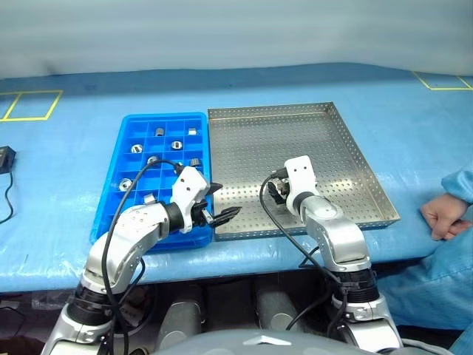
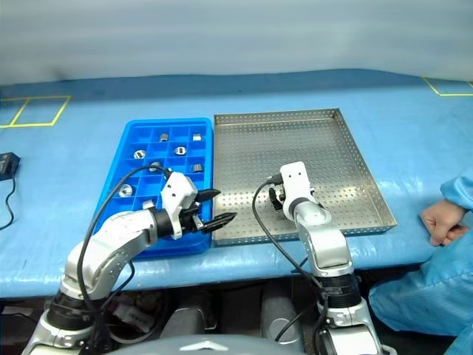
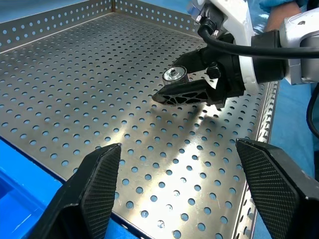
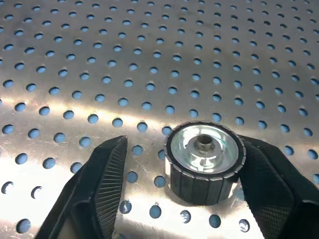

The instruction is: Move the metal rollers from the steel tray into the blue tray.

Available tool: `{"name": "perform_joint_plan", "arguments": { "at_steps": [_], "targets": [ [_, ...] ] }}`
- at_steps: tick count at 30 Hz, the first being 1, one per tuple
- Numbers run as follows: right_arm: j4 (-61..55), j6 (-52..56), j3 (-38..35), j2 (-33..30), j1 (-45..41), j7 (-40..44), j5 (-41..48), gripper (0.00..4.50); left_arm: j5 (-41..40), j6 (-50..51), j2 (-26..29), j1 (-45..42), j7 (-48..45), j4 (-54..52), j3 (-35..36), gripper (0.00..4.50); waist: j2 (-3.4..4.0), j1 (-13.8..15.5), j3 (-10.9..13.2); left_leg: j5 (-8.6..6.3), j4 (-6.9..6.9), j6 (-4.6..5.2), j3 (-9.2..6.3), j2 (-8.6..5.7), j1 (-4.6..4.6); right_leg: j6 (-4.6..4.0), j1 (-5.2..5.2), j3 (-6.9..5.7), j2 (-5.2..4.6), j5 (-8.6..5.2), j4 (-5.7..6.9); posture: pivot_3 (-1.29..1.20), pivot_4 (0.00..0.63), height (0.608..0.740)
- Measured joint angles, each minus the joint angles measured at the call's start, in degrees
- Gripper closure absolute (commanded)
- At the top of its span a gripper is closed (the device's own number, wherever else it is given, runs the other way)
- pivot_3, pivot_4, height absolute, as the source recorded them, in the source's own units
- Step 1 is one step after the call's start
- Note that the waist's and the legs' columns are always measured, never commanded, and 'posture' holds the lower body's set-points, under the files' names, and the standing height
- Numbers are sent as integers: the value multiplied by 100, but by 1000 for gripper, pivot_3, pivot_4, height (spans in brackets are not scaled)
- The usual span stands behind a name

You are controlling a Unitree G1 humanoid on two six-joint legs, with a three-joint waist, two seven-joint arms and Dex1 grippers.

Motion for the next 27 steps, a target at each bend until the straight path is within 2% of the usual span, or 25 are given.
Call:
{"name": "perform_joint_plan", "arguments": {
  "at_steps": [3, 10, 18, 23, 27],
  "targets": [
    [2, -1, 58, -10, 0, 22, 9, 2808, 2, 0, 2, 6, 65, 0, 7, 481, 0, 6, 0, 0, 1, -1, -1, 0, 1, 0, 2, -1, 0, 0, 1, -242, 150, 740],
    [-38, -212, 186, 13, -14, 120, 22, 2805, -3, 5, 48, 129, 222, -27, 133, 481, 0, -11, 0, -3, -2, -5, -1, 1, 0, 1, -2, -1, -1, 0, 0, -214, 150, 740],
    [-356, -573, 1040, 519, -723, 824, 357, 2805, 16, 122, 464, 741, 687, -400, 1245, 481, 3, -44, 2, -1, -11, -1, -11, 12, 2, -9, -9, -5, 13, -6, 2, -143, 150, 740],
    [341, -1126, 1574, 961, -1046, 1244, 519, 2805, 27, 189, 566, 1050, 861, -562, 1500, 481, 2, 158, 2, -10, -9, -18, -19, 6, 6, -9, -19, -11, 9, -5, -9, -98, 150, 740],
    [1099, -1527, 1621, 1115, -1184, 1312, 467, 2805, 24, 250, 559, 1185, 983, -718, 1529, 481, 2, 307, 2, -19, -4, -32, -19, 2, 6, -8, -20, -10, 6, -3, -5, -68, 150, 740]
  ]
}}
